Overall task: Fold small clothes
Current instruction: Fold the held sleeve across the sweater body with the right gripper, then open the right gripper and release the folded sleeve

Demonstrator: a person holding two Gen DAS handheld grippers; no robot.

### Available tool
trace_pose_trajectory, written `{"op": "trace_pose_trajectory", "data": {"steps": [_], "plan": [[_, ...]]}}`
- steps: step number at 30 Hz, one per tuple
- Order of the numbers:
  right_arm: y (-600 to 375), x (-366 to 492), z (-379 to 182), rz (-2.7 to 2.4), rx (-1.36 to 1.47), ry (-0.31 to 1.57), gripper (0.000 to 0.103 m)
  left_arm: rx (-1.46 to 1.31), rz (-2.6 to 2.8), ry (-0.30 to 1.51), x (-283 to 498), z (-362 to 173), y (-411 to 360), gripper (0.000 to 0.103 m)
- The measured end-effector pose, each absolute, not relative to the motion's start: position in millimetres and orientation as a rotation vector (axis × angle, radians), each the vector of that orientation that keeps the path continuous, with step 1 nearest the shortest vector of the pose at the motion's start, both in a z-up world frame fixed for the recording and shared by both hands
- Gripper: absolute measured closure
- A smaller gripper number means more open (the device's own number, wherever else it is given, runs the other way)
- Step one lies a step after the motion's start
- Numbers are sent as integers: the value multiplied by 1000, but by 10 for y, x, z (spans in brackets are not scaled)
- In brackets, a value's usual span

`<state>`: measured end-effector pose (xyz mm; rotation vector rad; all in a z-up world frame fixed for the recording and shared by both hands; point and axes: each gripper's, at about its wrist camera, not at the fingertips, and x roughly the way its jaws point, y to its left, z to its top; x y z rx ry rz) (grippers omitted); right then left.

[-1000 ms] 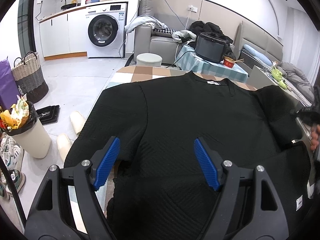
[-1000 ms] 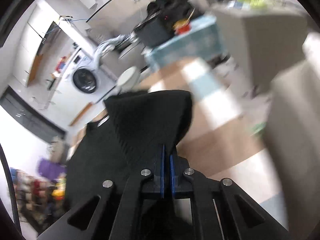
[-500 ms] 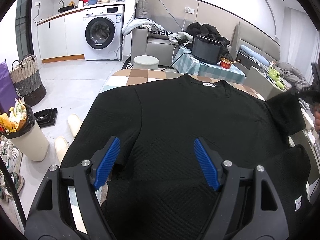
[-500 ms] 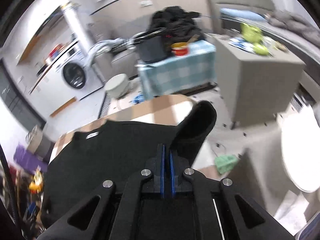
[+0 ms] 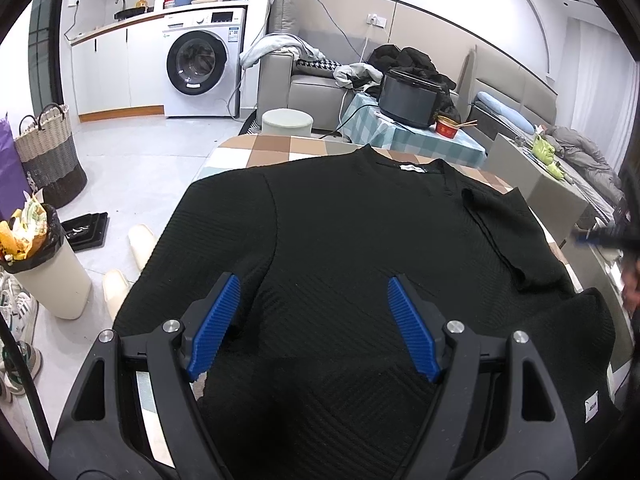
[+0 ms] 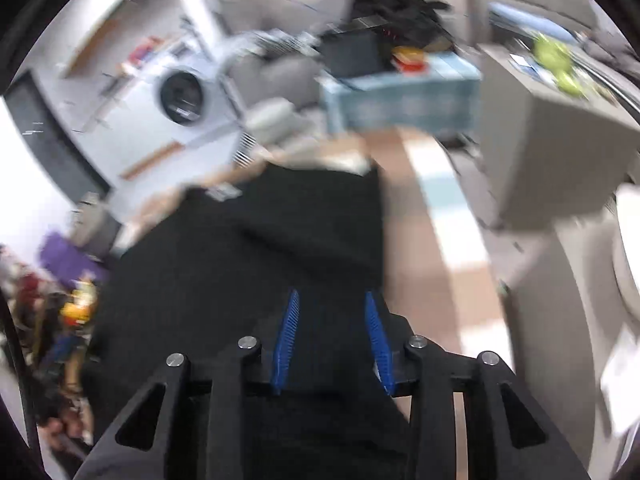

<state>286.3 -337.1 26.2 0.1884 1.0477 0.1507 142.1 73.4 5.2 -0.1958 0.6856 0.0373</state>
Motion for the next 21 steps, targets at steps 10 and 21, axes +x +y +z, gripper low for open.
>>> {"op": "trace_pose_trajectory", "data": {"steps": [10,21], "plan": [[-3343,2726,-219,193,134,1078,90,-184,41,697,1466,35,697,28],[-3634,2488,-119,83,209,1043,82,-282,141,713,1407,-28,1088,28]]}}
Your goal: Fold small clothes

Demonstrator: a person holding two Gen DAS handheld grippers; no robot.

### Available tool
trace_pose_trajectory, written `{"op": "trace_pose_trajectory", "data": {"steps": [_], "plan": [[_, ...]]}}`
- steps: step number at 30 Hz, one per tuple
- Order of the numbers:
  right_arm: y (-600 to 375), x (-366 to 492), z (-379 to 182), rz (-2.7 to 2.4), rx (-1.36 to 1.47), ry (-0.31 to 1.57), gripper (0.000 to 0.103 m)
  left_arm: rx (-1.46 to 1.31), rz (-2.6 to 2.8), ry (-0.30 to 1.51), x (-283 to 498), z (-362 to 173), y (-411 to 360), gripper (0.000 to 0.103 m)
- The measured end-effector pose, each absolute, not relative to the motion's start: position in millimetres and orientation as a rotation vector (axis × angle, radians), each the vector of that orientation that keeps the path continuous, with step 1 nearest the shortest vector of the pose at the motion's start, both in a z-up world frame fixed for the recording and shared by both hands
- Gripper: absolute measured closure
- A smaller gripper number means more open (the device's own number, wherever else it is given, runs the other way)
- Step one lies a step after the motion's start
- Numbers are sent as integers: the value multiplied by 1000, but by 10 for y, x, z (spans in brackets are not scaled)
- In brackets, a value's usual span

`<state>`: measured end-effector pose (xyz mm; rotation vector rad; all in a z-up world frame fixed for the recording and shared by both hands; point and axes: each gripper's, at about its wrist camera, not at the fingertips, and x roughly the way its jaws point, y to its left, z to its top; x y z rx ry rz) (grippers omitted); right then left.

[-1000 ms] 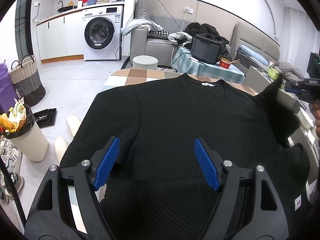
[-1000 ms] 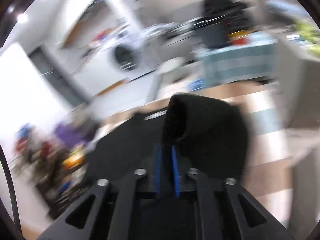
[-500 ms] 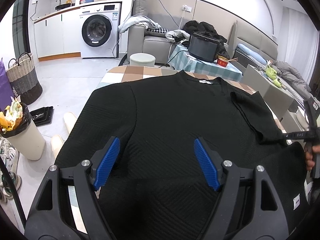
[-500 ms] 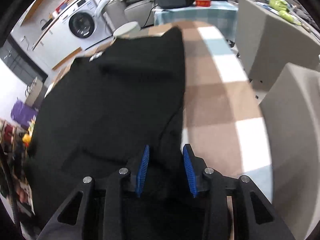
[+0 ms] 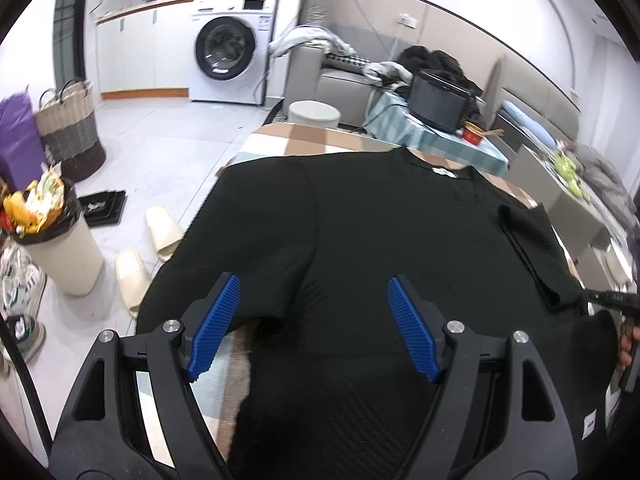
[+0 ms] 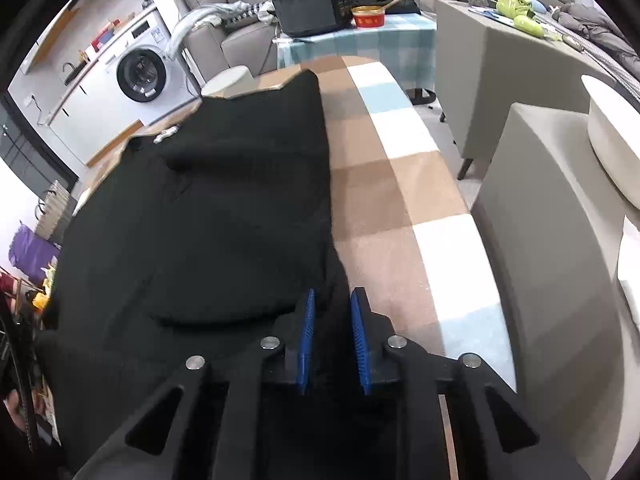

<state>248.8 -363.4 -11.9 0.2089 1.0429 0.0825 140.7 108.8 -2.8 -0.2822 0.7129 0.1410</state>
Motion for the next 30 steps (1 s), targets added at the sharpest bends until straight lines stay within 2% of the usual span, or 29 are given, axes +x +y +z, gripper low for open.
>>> {"op": "trace_pose_trajectory", "data": {"steps": [2,4,7,9,20,22,23,25,26,27,28,29,30], "plan": [[-3575,2463,-54,109,225,1008,75,-324,171,718,1361,-47,1222,28],[-3542,2430,6,143,244,978,57,-385,213,727,1293,-88,1417,28],[-3474,2398,69,176,264,951,42,-491,303,754,1194,-220,1771,28],[-3452,2370,103,179,274,931,36,-537,364,774,1173,-328,1975,28],[-3416,2318,38,187,296,940,34,-569,409,924,1606,-857,2510,30],[-3421,2309,27,180,298,943,34,-600,384,906,1715,-917,2580,31],[-3423,2309,22,178,302,944,34,-605,374,901,1744,-930,2580,34],[-3432,2310,20,177,308,943,34,-609,333,876,1797,-950,2611,48],[-3441,2319,18,178,310,944,34,-610,314,865,1796,-948,2608,63],[-3442,2321,21,177,312,943,34,-607,292,857,1815,-928,2581,74],[-3448,2320,27,179,313,941,34,-590,297,858,1832,-886,2512,77],[-3448,2319,30,180,314,939,34,-549,321,852,1846,-847,2484,87],[-3450,2319,31,182,314,938,34,-521,331,848,1870,-823,2475,92]]}}
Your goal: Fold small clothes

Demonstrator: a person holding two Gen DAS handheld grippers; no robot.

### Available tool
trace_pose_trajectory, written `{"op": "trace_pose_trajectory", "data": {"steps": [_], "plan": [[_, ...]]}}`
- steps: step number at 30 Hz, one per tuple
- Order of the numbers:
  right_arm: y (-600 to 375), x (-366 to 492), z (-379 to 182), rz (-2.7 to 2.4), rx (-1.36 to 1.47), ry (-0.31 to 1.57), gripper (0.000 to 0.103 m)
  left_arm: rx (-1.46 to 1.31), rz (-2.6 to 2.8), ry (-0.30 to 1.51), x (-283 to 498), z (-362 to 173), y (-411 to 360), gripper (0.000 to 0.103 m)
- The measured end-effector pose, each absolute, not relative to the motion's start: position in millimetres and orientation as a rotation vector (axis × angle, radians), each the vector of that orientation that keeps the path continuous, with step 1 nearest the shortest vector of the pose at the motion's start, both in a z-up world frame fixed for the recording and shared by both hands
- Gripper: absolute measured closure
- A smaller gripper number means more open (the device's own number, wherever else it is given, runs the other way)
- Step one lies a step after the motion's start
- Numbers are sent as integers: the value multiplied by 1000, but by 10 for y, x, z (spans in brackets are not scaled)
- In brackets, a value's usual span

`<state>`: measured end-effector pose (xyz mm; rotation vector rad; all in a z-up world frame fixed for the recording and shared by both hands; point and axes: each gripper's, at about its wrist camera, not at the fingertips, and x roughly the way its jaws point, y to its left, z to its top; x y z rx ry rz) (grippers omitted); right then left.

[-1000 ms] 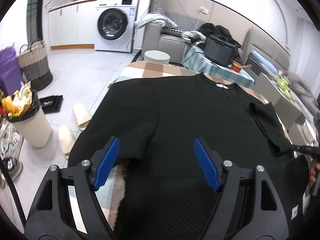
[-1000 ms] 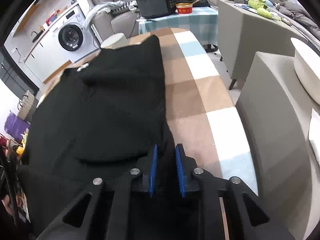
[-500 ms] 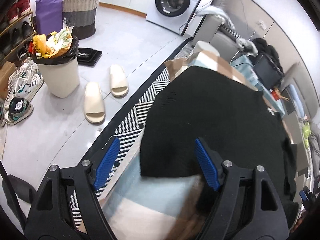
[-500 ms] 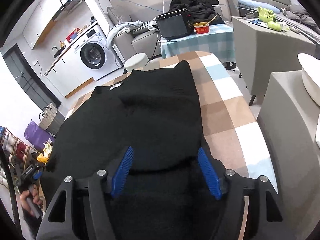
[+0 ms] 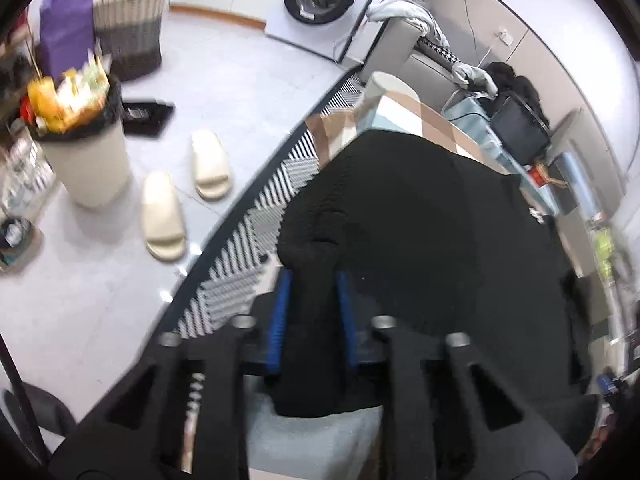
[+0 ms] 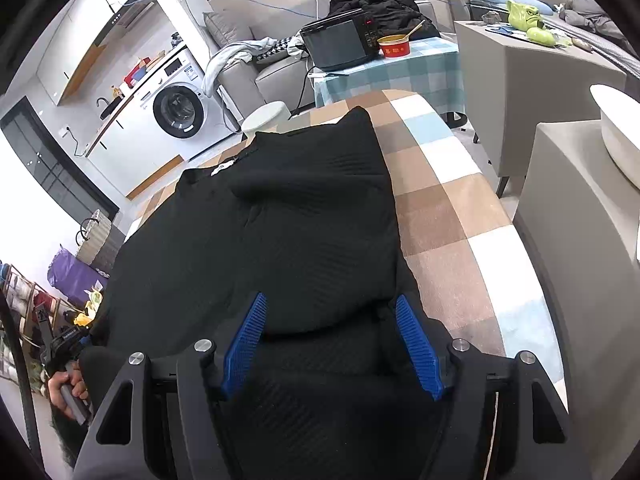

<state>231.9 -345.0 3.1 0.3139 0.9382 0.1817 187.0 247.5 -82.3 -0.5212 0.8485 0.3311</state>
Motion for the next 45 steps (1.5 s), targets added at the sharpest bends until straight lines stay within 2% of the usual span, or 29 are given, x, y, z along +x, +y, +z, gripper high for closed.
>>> {"op": "trace_pose_trajectory", "data": {"steps": [5,9,13,17,19,22,24,26,33,35,38,41,45], "plan": [[-3461,2303,36,181,320,933,34,-507,317,805,1906,-618,2435,98],[-3476,2295,34,185,333,933,34,-438,276,723,1964,-150,2212,98],[-3457,2288,56,202,333,927,34,-349,144,644,2161,361,1724,98],[-3438,2260,77,212,328,924,34,-294,-56,661,2449,522,988,98],[-3439,2244,85,207,324,922,34,-282,-195,736,2571,401,565,93],[-3463,2240,75,188,326,932,34,-260,-249,793,2561,252,366,73],[-3479,2220,84,180,324,930,34,-271,-209,776,2471,214,451,44],[-3487,2212,89,175,321,925,34,-299,-164,761,2376,178,614,40],[-3463,2268,-8,189,332,949,34,-368,-55,816,2418,-144,1058,40],[-3456,2263,-19,193,330,954,34,-348,-88,826,2539,-220,956,41],[-3471,2256,-25,191,337,954,34,-306,-97,872,2815,-352,751,53],[-3480,2259,-34,183,338,954,34,-329,-123,922,3109,-467,584,54],[-3480,2261,-29,181,336,957,34,-356,-376,869,3151,-351,225,54]]}}
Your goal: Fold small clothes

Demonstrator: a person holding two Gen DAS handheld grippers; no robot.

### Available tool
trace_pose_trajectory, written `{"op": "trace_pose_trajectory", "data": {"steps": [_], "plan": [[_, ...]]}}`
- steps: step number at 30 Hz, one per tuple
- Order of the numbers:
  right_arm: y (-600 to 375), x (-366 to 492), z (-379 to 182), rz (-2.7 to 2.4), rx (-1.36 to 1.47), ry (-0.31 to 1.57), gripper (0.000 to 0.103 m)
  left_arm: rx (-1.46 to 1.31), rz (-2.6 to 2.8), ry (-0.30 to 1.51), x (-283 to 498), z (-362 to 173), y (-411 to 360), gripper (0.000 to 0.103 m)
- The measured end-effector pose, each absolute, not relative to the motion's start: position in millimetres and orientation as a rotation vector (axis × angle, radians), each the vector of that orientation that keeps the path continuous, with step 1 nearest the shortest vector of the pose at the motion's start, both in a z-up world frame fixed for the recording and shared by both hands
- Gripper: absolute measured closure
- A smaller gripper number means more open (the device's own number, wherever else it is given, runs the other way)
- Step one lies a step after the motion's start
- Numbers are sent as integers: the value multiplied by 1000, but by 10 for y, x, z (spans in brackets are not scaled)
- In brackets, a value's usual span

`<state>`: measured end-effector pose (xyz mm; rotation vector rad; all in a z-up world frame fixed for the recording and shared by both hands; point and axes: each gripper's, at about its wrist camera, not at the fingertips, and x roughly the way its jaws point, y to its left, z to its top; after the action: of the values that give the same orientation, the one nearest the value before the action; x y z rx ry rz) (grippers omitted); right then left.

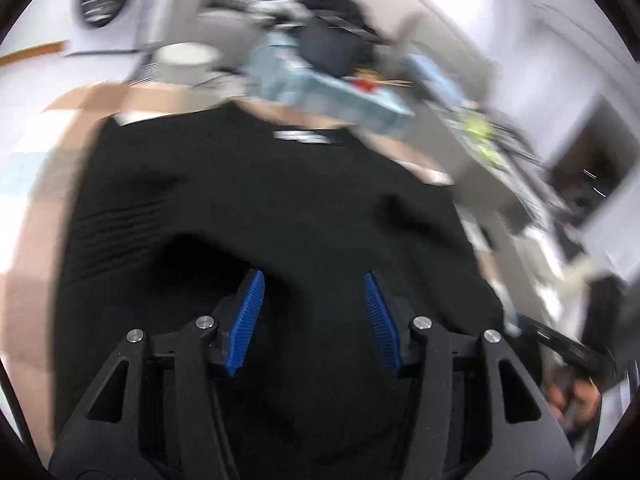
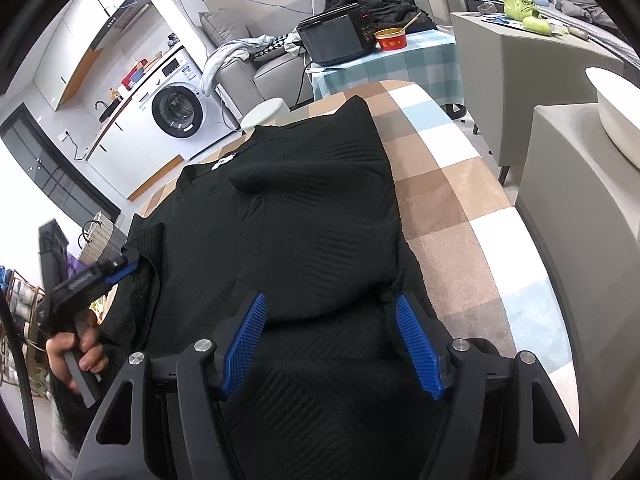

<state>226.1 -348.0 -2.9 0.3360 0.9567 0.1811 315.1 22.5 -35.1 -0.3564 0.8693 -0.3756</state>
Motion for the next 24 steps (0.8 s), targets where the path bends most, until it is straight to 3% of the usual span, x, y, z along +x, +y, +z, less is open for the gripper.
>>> {"op": "trace_pose_trajectory", "data": {"steps": [7,12,17,24], "plan": [[-3488,2258,-10,184,331,955,34,-298,-156,813,3008,-223,618,49],[-3463,2263,-28,192,332,963,34,-322,-53,897,3084,-406,919,49],[-3470,2285,-48,183,335,969,34,-328,-289,951,3375,-544,509,49],[-3482,2280,68,184,316,939,34,-273,-241,821,3188,-208,615,44]]}}
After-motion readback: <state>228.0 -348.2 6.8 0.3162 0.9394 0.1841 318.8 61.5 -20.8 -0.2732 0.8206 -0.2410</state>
